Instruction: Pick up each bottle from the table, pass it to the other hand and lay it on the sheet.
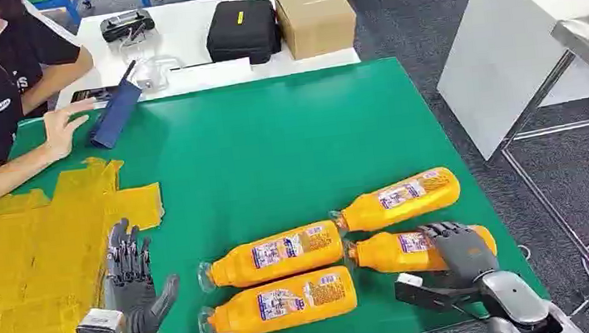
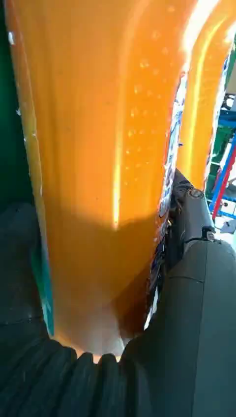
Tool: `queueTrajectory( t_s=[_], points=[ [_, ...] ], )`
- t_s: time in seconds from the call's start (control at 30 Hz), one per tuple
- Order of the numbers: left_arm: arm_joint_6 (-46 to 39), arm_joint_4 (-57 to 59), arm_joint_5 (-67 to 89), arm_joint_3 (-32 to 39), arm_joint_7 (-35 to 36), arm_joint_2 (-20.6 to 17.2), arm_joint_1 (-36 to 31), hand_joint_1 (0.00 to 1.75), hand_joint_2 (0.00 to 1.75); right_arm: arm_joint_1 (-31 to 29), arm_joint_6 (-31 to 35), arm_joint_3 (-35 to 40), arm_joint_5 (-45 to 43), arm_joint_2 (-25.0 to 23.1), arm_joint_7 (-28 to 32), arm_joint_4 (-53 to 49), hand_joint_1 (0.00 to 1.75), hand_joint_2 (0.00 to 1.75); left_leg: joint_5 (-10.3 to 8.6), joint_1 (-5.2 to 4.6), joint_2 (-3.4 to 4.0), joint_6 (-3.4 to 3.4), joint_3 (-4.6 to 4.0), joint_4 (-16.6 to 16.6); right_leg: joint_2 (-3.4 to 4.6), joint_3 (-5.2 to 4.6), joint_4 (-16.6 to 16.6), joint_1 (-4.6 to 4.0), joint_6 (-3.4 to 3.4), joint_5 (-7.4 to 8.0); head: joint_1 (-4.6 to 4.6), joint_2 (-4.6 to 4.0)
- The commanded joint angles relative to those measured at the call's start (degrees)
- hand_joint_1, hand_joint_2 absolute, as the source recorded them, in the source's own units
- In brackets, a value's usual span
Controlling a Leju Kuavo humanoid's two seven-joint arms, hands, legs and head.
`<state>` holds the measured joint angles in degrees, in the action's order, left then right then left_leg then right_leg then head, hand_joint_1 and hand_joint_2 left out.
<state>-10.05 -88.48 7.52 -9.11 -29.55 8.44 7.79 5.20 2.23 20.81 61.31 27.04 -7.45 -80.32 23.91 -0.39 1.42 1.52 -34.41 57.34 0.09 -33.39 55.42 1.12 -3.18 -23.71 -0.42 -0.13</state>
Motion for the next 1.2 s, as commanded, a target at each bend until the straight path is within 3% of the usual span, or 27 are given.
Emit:
queueTrajectory(
  t_s=[0.03, 0.2, 0.37, 0.4, 0.53, 0.67, 0.77, 0.97, 1.1, 1.2],
  points=[
    [0.3, 3.9, -0.3, -0.4, 0.3, -0.1, -1.7, 0.0, 1.75, 2.3, -4.8, 5.7, -2.5, 2.5, -0.9, 3.0, 1.75, 1.75, 0.0, 0.09, -0.32, -0.09, 0.11, -0.1, -0.25, 0.21, -0.1, -0.09, 0.15, -0.08, -0.02, 0.0],
    [0.3, 4.2, -0.5, -0.2, 0.2, -0.1, -1.8, 0.0, 1.75, 3.1, -4.6, 6.4, -3.8, 3.9, -1.2, 0.9, 1.75, 1.75, 0.08, 0.14, -0.56, -0.16, 0.21, 0.0, -0.42, 0.37, -0.2, -0.13, 0.22, -0.17, -0.02, 0.0],
    [0.1, 3.7, -0.2, 0.3, 0.1, 0.1, -1.1, 0.0, 1.75, 3.1, 7.3, 4.2, -2.6, 0.4, 2.4, -2.6, 1.75, 1.75, 0.12, 0.12, -0.51, -0.13, 0.28, -0.1, -0.35, 0.47, -0.1, -0.12, 0.07, -0.2, -0.02, 0.0],
    [0.0, 3.3, -0.1, 0.4, 0.1, 0.1, -0.7, 0.0, 1.75, 3.6, 11.4, 1.7, -3.9, -2.5, 4.9, -5.0, 1.75, 1.75, 0.13, 0.16, -0.48, -0.17, 0.27, -0.1, -0.29, 0.44, -0.2, -0.15, 0.11, -0.19, -0.02, 0.0],
    [-0.1, 2.9, -0.1, 0.4, -0.1, 0.0, -0.3, 0.0, 1.75, 4.1, 11.3, 0.7, -4.2, -3.5, 5.4, -7.4, 1.75, 1.75, 0.18, 0.11, -0.37, -0.16, 0.05, -0.1, -0.1, 0.83, -0.1, -0.1, 0.04, -0.19, 0.0, 0.0],
    [-0.1, 2.9, -0.1, 0.4, -0.1, 0.0, -0.3, 0.0, 1.75, 4.3, 11.3, 0.5, -4.2, -3.3, 5.4, -7.3, 1.75, 1.75, 0.14, 0.08, -0.37, -0.1, -0.13, 0.0, -0.13, 0.63, 0.0, -0.07, -0.02, -0.14, -0.04, 0.0],
    [-0.6, 2.7, 0.0, 0.3, -0.1, -0.2, 0.1, 0.0, 1.75, 5.1, 13.7, -3.4, -7.7, -6.6, 9.9, -8.8, 1.75, 1.75, 0.14, 0.1, -0.46, -0.11, -0.2, 0.0, -0.19, 0.6, 0.0, -0.08, 0.02, -0.2, -0.02, 0.0],
    [-0.8, 2.4, 0.3, 0.6, 0.2, -0.5, 1.0, 0.0, 1.75, 6.0, 14.4, -7.8, -6.4, -9.1, 8.9, -10.6, 1.75, 1.75, 0.11, 0.03, -0.39, -0.08, -0.38, 0.0, -0.14, 0.41, 0.0, -0.01, -0.03, -0.16, -0.02, 0.0],
    [-0.6, 2.2, 1.0, 0.9, 0.8, -0.1, 1.4, 0.0, 1.75, 5.0, 16.0, -11.4, -8.3, -14.3, 10.4, -11.0, 1.75, 1.75, 0.14, 0.07, -0.33, -0.13, -0.38, 0.0, -0.06, 0.4, 0.0, -0.05, 0.03, -0.17, -0.04, 0.0],
    [-0.7, 2.5, 1.9, -0.4, 0.9, -0.7, 1.3, 0.0, 1.75, 2.4, 16.8, -13.3, -18.9, -20.8, 16.5, -10.4, 1.75, 1.75, 0.17, 0.11, -0.25, -0.17, -0.35, 0.0, 0.03, 0.4, 0.0, -0.09, 0.08, -0.16, -0.04, 0.0]
  ],
)
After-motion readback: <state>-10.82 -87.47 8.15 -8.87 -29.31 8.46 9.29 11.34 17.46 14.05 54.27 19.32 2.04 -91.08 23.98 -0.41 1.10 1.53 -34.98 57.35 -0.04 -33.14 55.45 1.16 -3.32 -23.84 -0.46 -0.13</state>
